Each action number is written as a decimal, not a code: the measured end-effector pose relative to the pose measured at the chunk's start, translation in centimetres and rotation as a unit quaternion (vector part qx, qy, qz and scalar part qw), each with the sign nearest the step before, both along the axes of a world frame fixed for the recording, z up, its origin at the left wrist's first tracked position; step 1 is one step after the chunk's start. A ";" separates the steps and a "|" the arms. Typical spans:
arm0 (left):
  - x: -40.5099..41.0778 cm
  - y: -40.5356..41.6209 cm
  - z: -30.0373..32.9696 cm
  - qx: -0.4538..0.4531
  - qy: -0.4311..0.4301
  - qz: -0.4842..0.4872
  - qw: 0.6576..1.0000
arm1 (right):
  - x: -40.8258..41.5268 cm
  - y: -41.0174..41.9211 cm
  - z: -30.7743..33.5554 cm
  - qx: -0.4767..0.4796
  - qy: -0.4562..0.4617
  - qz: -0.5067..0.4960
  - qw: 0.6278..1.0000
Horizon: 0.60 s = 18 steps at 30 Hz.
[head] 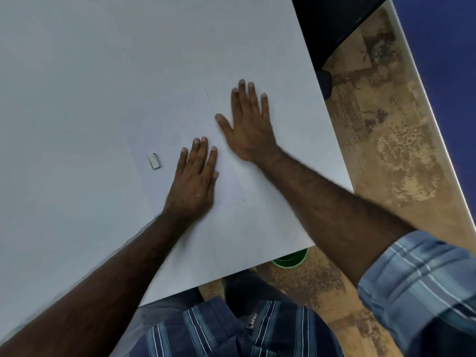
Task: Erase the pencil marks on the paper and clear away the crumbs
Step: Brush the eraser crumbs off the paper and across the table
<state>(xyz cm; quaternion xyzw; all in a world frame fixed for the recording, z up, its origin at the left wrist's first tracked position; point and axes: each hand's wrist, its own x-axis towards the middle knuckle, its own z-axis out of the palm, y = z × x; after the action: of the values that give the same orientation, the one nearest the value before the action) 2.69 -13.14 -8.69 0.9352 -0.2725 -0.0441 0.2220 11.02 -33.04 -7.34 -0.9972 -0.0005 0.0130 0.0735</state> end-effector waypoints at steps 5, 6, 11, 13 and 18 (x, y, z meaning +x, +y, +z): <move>0.0 0.5 -0.1 0.004 -0.003 -0.009 1.000 | -4.2 2.5 -1.1 -0.001 -0.007 -0.051 0.999; 0.1 0.7 -0.1 0.001 -0.008 -0.010 1.000 | -5.3 2.4 -1.0 0.002 -0.007 -0.065 0.998; 0.1 1.2 -0.1 -0.014 -0.022 -0.004 1.000 | -12.5 0.0 -0.4 -0.017 0.038 -0.116 0.992; 0.1 1.2 -0.1 -0.017 -0.027 0.000 1.000 | -14.6 -0.7 0.1 -0.023 0.046 -0.131 0.990; 0.1 1.1 -0.3 -0.023 -0.035 0.000 0.999 | -12.9 2.0 1.1 0.018 0.021 -0.084 0.996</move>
<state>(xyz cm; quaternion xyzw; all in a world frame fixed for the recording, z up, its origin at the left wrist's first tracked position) 2.79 -12.03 -9.03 0.9307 -0.2815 -0.0048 0.2333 -1.88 -30.99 -6.26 -0.9917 0.0846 0.0276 0.0924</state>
